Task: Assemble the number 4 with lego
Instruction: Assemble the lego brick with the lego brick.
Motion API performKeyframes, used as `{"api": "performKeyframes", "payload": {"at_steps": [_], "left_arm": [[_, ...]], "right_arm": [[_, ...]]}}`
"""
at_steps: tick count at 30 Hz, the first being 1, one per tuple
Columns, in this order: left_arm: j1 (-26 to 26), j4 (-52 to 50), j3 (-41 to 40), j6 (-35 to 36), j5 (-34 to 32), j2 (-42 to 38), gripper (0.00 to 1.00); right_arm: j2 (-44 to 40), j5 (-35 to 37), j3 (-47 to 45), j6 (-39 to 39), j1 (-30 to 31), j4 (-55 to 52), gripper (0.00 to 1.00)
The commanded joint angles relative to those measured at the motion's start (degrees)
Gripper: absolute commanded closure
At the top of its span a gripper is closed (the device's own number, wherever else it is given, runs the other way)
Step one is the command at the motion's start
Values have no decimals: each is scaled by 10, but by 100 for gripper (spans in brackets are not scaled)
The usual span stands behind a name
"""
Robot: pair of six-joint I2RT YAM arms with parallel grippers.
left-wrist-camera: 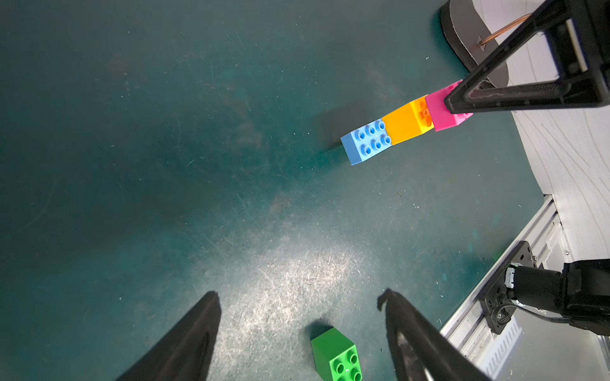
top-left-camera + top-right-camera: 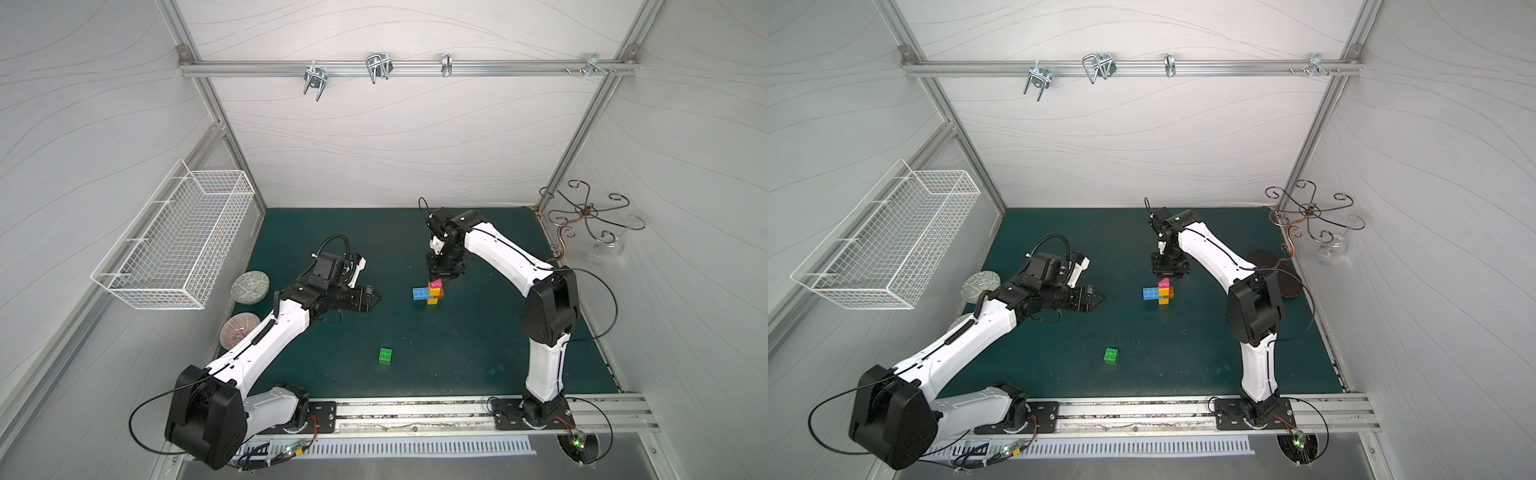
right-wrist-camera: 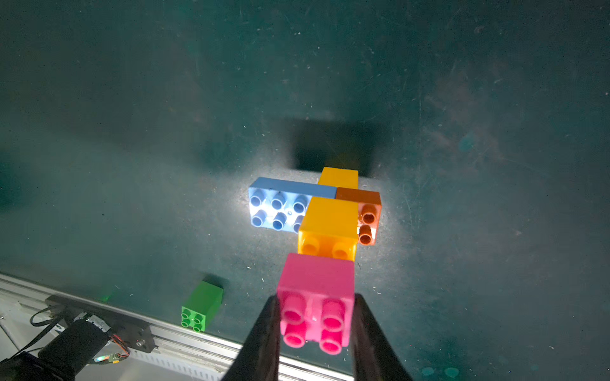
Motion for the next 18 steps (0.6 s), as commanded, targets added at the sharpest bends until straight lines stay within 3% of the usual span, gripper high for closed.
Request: {"api": "performKeyframes", "payload": {"at_steps": [1,18], "left_arm": [[-2,20,4,8,6,4,20],[-2,20,4,7,6,1,20]], "right_arm": [[10,6,-5,-9,-1,-2,77],[32,-3,-13,-8,-8,1,76]]}}
